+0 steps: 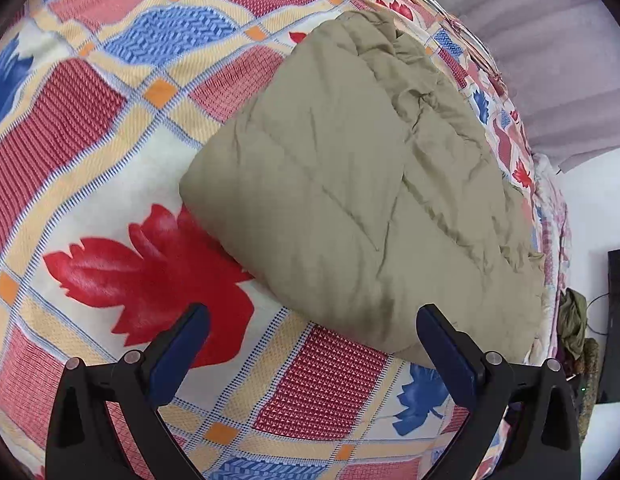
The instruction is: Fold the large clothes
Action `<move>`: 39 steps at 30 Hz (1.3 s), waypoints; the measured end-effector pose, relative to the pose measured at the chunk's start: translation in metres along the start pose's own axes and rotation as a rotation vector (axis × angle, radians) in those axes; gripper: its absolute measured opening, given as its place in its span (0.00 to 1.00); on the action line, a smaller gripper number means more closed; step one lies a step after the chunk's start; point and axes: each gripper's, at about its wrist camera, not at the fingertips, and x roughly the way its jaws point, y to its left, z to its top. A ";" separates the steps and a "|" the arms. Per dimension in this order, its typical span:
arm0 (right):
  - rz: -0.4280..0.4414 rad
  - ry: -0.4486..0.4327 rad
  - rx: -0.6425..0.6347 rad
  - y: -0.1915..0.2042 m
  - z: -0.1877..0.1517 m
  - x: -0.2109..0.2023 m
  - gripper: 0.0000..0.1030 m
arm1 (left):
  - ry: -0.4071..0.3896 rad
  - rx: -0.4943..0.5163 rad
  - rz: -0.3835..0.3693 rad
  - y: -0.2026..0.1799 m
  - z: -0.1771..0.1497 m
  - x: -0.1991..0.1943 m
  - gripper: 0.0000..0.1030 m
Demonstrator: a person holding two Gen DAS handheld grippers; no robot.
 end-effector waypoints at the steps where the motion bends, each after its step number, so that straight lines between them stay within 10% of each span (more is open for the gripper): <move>1: 0.008 0.009 0.019 -0.007 -0.003 0.005 0.73 | 0.007 -0.013 -0.017 0.001 -0.002 0.005 1.00; 17: 0.241 0.005 0.208 -0.024 0.016 0.108 0.74 | -0.100 -0.144 -0.093 -0.012 0.051 0.075 1.00; 21: 0.270 0.008 0.269 -0.026 0.020 0.118 0.61 | -0.089 -0.166 -0.142 -0.015 0.060 0.078 0.40; 24: 0.259 0.025 0.281 -0.023 0.022 0.117 0.35 | -0.107 -0.099 -0.114 -0.030 0.062 0.066 0.23; 29: 0.250 0.009 0.212 -0.003 0.019 0.098 0.19 | -0.188 0.189 0.035 -0.078 0.046 0.028 0.17; 39: 0.262 0.069 0.201 -0.011 -0.041 0.041 0.18 | -0.114 0.199 -0.001 -0.056 -0.017 -0.041 0.17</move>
